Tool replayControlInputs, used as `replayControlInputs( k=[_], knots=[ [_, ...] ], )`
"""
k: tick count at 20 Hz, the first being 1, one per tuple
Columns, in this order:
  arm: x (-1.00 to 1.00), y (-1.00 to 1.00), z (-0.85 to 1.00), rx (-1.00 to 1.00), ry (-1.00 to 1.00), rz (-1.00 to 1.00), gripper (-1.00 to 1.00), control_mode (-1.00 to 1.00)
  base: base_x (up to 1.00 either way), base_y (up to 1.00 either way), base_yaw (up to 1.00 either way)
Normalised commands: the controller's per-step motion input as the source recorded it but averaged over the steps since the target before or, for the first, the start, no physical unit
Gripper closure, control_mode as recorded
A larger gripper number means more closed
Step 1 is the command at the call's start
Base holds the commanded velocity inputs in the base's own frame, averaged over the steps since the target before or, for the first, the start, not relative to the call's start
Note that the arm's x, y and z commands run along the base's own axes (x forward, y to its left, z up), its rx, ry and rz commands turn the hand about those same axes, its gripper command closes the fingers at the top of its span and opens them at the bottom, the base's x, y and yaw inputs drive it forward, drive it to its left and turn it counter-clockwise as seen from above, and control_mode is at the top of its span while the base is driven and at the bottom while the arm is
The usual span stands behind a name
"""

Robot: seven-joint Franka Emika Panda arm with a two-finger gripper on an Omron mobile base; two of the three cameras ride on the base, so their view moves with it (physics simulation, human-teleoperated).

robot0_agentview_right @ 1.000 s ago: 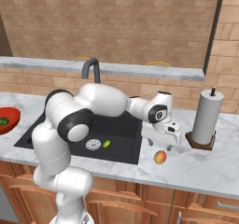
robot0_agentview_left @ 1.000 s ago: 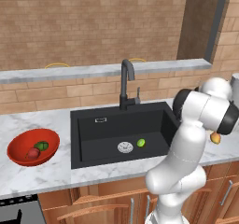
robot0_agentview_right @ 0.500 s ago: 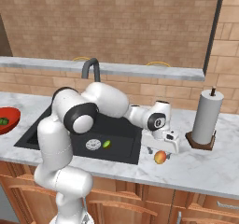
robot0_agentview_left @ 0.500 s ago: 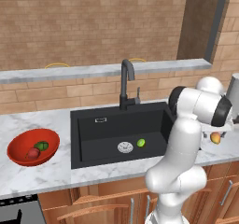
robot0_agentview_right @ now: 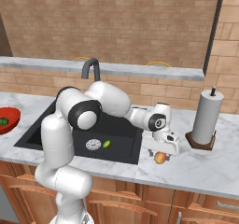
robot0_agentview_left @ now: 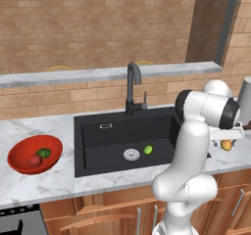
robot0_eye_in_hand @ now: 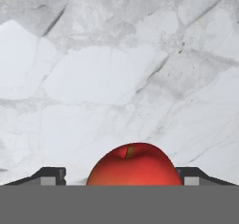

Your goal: There is a mixed pile of frozen fruits and vegetables on the counter. Locate all the frozen vegetables and place the items in a bowl on the counter. Take all the frozen fruits and defrost them in a running sink.

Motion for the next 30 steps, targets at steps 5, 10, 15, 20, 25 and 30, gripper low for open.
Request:
replayControlInputs(
  k=[5,10,15,20,25,30],
  knots=[
    [-0.01,0.00,0.00,0.00,0.00,0.00,1.00,-1.00,0.00,0.00,0.00],
    [-0.01,0.15,0.25,0.04,0.00,0.00,1.00,-1.00,0.00,0.00,0.00],
    [0.18,0.44,0.62,0.11,-0.10,0.01,1.00,-1.00,0.00,0.00,0.00],
    [0.32,0.50,0.57,0.12,-0.13,0.03,1.00,-1.00,0.00,0.00,0.00],
    [0.44,0.64,0.28,0.05,-0.19,0.04,1.00,-1.00,0.00,0.00,0.00],
    [0.47,0.83,0.00,-0.03,-0.13,0.07,1.00,-1.00,0.00,0.00,0.00]
  ],
)
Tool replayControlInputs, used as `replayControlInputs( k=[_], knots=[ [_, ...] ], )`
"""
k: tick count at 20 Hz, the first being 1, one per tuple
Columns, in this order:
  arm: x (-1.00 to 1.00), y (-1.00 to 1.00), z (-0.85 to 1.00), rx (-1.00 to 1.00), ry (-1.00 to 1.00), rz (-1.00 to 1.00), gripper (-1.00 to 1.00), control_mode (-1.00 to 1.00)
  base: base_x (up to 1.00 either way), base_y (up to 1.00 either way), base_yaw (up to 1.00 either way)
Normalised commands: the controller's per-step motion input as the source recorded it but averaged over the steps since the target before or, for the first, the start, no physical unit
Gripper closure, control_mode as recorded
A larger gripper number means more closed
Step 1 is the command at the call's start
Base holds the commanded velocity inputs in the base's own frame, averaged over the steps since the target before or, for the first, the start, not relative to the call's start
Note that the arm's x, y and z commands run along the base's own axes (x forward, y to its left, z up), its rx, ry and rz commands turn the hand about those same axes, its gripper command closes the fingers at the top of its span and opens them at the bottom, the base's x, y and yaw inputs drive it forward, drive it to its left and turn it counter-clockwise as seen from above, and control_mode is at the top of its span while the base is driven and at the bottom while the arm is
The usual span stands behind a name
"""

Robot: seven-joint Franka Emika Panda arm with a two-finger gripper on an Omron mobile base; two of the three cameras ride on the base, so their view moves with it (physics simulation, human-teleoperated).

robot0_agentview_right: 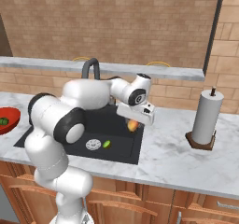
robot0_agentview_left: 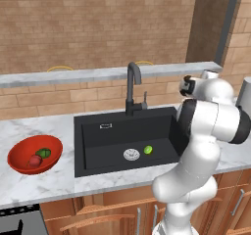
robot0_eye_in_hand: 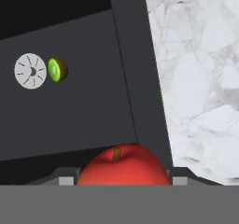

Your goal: There is a mixed pile of frozen fruits and vegetables on the counter. Locate all the frozen vegetables and place the items in a bowl on the counter. Take all the frozen fruits and defrost them in a running sink.

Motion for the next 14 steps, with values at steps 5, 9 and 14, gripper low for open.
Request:
replayControlInputs(
  k=[5,9,14],
  knots=[
    [0.58,0.94,-0.05,-0.07,-0.13,0.05,1.00,-1.00,0.00,0.00,0.00],
    [0.38,1.00,-0.29,-0.20,-0.19,0.02,1.00,-1.00,0.00,0.00,0.00],
    [0.34,0.80,-0.53,-0.23,-0.08,0.00,1.00,-1.00,0.00,0.00,0.00]
  ],
)
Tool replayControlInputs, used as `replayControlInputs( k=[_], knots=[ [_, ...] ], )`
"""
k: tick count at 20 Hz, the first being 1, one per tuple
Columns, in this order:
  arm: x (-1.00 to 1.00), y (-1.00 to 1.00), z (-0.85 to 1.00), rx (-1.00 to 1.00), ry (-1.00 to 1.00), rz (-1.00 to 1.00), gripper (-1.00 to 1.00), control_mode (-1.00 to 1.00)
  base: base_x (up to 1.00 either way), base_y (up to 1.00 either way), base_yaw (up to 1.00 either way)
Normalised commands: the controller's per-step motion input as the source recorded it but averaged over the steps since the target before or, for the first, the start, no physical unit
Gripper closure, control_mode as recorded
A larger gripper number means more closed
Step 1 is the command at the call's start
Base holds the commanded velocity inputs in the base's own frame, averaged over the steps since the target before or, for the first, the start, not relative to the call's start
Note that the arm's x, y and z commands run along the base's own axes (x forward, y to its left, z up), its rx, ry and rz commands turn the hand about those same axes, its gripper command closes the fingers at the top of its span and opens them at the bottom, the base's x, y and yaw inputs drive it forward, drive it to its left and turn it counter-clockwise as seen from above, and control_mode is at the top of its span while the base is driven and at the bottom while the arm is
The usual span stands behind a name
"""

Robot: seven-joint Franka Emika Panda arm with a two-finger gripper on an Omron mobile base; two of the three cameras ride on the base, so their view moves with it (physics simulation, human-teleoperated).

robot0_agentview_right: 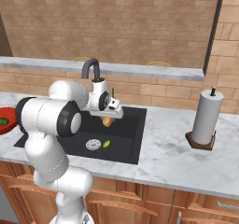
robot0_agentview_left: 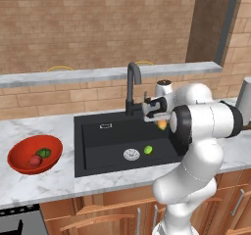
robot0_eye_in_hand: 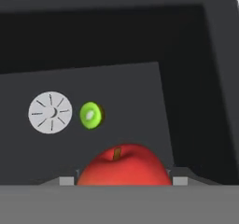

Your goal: There is a mixed pile of frozen fruits and vegetables on the counter. Locate all the frozen vegetables and place the items in a bowl on the counter. Take all the frozen fruits and defrost them in a running sink.

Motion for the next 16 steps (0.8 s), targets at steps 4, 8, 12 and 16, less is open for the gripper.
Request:
replayControlInputs(
  k=[4,8,12,16],
  knots=[
    [0.37,0.07,-0.38,-0.03,0.07,0.02,1.00,-1.00,0.00,0.00,0.00],
    [0.43,-0.33,-0.55,0.04,0.16,0.00,1.00,-1.00,0.00,0.00,0.00],
    [0.36,-0.33,-0.60,0.10,0.13,0.00,1.00,-1.00,0.00,0.00,0.00],
    [0.30,-0.06,-0.60,0.02,0.02,0.00,1.00,-1.00,0.00,0.00,0.00]
  ],
)
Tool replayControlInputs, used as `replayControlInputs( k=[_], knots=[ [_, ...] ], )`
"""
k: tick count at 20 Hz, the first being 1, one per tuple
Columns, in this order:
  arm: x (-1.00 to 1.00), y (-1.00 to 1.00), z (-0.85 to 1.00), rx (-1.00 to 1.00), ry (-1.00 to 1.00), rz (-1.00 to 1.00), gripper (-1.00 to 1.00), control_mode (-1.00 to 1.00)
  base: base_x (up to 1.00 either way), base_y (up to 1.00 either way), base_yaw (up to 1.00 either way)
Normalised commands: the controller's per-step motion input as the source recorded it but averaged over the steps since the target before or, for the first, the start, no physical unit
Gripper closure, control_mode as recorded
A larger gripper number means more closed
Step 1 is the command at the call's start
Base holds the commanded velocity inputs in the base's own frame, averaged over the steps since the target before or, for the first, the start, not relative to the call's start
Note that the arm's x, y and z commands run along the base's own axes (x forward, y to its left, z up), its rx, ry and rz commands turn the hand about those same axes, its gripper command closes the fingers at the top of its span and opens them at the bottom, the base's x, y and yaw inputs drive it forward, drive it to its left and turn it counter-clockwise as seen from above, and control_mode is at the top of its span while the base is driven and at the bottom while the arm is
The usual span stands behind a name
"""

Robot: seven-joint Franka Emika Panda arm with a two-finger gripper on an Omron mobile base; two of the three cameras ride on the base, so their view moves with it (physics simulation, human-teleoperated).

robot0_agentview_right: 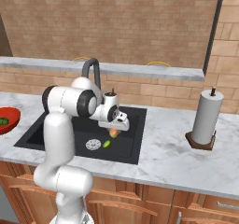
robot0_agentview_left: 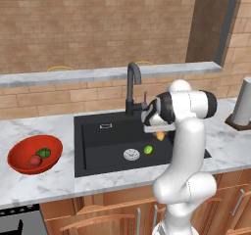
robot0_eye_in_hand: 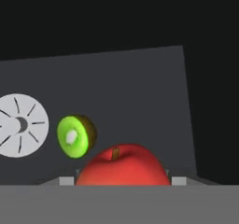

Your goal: There is a mixed pile of frozen fruits and vegetables on the counter. Locate all the frozen vegetables and place the items in a bowl on the counter. Take all the frozen fruits and defrost them in a running sink.

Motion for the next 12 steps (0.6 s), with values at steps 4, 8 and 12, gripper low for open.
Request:
replayControlInputs(
  k=[4,8,12],
  knots=[
    [0.18,0.01,-0.63,-0.05,-0.06,0.00,1.00,-1.00,0.00,0.00,0.00],
    [0.13,0.00,-0.64,-0.04,-0.06,0.00,1.00,-1.00,0.00,0.00,0.00],
    [0.14,-0.08,-0.56,0.00,-0.03,0.00,1.00,-1.00,0.00,0.00,0.00]
  ],
)
